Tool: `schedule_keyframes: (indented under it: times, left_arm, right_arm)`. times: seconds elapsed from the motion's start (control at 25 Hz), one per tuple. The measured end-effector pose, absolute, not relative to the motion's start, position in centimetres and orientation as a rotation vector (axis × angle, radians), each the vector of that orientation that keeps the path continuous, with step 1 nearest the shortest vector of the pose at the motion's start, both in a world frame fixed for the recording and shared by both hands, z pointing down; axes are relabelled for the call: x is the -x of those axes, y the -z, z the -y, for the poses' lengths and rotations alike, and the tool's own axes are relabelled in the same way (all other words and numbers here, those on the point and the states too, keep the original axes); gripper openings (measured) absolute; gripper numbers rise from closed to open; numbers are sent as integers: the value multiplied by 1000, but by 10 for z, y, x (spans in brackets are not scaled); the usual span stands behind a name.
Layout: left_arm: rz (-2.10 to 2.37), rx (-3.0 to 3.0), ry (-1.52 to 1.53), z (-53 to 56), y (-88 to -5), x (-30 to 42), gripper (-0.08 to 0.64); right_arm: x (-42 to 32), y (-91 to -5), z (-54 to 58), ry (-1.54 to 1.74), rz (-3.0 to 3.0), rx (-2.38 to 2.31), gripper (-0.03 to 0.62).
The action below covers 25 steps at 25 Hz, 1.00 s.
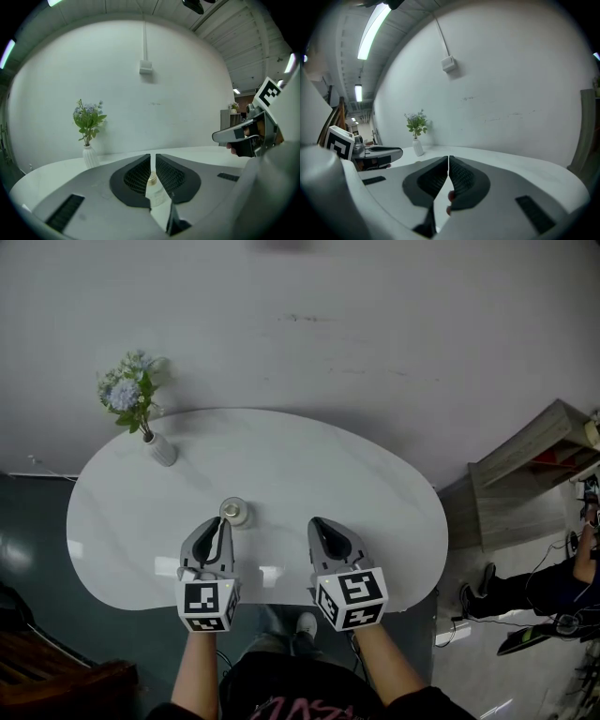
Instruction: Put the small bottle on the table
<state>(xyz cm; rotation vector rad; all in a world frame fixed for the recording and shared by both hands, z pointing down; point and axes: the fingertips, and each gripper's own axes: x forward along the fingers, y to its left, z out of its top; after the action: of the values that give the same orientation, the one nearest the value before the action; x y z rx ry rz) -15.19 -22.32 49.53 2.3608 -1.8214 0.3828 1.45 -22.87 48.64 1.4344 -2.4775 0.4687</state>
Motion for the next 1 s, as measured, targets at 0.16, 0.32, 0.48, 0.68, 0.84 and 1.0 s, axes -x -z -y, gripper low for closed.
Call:
schedule_keyframes:
  times: [0.16,0.32,0.48,0.68,0.84,1.0]
  left_arm:
    - [1839,-2368,-376,218,-485,151,31]
    - [1858,-2366,-369,209,-475,151,23]
    - [1877,-2371,-360,203,-465,151,20]
    - [1910,-2380,-346,197,-449,152,20]
    - [1936,-2385,-333,189,-436,150,18]
    - [1948,-2373,-321,180,-428,149,18]
  right_arm:
    - [-14,-472,227,-441,2507,-1436,67]
    - [-14,-459,219,-424,2533,-1438,67]
    - [-16,-449,215,-404,2555,-1446,67]
    - [-17,-432,210,-366,2590,-1450,67]
    - [-21,-421,204,-346,2606,-1464,67]
    - [-24,-410,196,-315,2630,-1474,67]
